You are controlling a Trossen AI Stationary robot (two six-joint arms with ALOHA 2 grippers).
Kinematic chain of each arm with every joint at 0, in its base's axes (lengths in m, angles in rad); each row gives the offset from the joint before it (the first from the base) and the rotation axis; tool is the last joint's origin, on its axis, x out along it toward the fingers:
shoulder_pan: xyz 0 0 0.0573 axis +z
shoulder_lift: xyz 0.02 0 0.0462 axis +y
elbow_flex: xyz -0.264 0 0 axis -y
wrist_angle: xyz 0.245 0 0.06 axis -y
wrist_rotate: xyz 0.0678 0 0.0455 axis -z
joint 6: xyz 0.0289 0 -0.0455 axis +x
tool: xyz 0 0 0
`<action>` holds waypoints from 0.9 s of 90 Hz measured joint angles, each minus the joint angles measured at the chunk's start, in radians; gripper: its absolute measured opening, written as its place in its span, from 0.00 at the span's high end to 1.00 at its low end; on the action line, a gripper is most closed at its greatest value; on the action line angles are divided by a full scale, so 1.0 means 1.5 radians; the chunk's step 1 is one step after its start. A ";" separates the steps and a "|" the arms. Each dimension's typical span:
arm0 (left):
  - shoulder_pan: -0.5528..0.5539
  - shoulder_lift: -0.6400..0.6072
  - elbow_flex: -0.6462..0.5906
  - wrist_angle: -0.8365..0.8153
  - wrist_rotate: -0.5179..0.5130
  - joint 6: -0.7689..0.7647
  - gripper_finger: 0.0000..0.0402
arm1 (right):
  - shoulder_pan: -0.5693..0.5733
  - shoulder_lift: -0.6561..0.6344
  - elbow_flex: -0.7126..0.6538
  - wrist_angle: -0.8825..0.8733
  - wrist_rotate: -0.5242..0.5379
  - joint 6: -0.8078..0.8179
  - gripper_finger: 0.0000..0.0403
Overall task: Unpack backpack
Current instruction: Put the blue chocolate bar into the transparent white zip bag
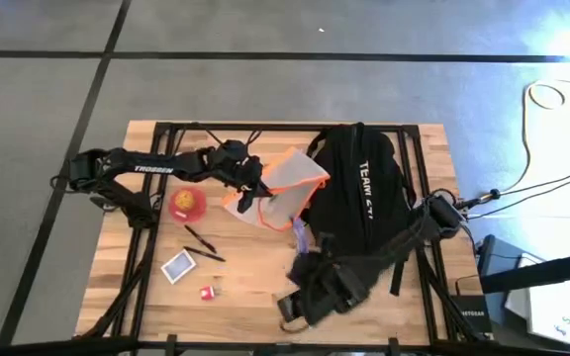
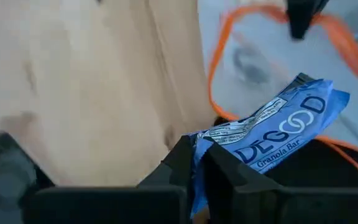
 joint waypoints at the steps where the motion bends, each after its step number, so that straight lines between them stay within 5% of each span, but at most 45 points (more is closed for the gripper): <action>1: -0.001 0.000 0.000 0.000 0.000 0.003 1.00 | -0.007 0.000 0.000 0.000 -0.008 -0.007 0.99; 28: -0.027 0.000 0.000 -0.005 0.000 0.064 1.00 | -0.166 -0.014 -0.045 0.037 -0.135 -0.146 0.99; 51: -0.043 0.000 0.000 0.001 0.000 0.068 1.00 | -0.261 -0.019 -0.089 0.234 -0.252 -0.285 0.99; 81: -0.068 0.000 0.000 -0.009 -0.002 0.058 1.00 | -0.347 -0.027 -0.185 0.335 -0.360 -0.389 0.99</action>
